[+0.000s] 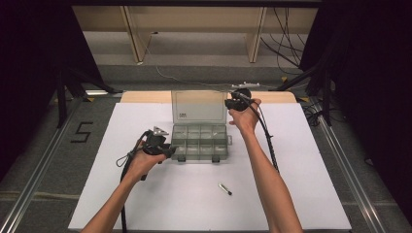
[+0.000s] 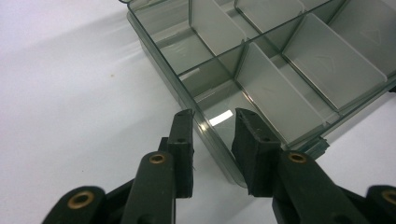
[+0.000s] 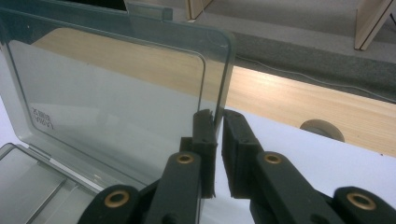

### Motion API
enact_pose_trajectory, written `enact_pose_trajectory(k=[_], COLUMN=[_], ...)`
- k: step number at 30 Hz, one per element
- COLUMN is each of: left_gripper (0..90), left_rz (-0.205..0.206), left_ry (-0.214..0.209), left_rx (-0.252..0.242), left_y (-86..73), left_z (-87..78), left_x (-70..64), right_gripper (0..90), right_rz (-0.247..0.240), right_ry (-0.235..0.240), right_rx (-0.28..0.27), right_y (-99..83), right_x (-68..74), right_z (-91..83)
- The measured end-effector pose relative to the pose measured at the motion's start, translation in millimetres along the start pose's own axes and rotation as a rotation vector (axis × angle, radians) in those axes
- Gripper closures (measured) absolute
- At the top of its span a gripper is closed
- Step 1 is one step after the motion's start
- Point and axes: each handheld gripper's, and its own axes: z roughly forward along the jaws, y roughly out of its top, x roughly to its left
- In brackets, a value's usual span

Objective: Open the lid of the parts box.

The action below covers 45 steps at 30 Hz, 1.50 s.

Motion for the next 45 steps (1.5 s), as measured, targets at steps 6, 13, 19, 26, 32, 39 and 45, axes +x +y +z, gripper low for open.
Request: enact_pose_trajectory(k=[6, 13, 19, 26, 32, 39, 45], left_gripper=[67.8, 67.7, 62.3, 43.0, 34.8, 28.3, 22.6], left_rz=[0.009, 0.017, 0.021, -0.053, -0.116, -0.095, -0.028], left_ry=[0.011, 0.020, 0.032, 0.048, 0.015, -0.010, -0.037], left_rx=[0.000, -0.008, -0.018, -0.041, -0.173, -0.336, -0.407], left_y=[0.3, 0.3, 0.4, 1.4, 1.0, 2.2, -0.7], left_z=[0.0, -0.1, -0.8, -9.1, -21.4, -40.9, -54.0], left_x=[-0.1, -0.5, 0.2, 5.5, 3.7, -11.8, -28.0], right_gripper=[82.9, 77.0, 52.1, 35.0, 23.1, 19.6, 18.0], right_rz=[0.006, 0.007, -0.020, -0.097, -0.185, -0.271, -0.319], right_ry=[-0.016, -0.023, 0.028, 0.084, 0.149, 0.256, 0.291], right_rx=[-0.031, -0.039, -0.034, -0.031, -0.049, -0.065, -0.036], right_y=[0.0, 1.2, 3.1, 6.5, -0.2, -18.3, -33.5], right_x=[-1.1, -0.5, 2.5, 13.8, 30.4, 47.0, 58.3], right_z=[2.0, -0.5, -7.5, -27.7, -56.4, -88.4, -101.9])
